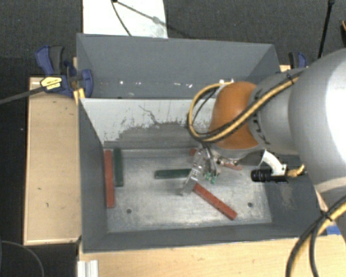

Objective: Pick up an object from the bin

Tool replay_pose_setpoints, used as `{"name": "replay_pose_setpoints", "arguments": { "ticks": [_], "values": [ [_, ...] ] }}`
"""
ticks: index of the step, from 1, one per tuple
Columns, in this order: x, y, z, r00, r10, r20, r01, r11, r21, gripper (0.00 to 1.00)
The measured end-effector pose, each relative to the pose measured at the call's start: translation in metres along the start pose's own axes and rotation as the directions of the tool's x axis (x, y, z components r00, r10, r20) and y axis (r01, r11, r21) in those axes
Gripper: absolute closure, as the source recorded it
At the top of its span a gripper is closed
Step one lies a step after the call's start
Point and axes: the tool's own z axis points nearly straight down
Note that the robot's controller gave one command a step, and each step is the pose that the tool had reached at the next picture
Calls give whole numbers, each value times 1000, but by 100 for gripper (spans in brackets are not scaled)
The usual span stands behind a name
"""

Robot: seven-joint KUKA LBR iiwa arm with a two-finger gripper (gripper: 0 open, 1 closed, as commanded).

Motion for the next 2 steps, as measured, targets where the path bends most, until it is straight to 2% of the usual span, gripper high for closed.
{"name": "replay_pose_setpoints", "arguments": {
  "ticks": [1, 2],
  "values": [
    [0, 1, -4, 1000, -2, 3, 2, 1000, -2, 100],
    [45, -27, -163, 999, 42, 7, -42, 999, -6, 100]
  ]
}}
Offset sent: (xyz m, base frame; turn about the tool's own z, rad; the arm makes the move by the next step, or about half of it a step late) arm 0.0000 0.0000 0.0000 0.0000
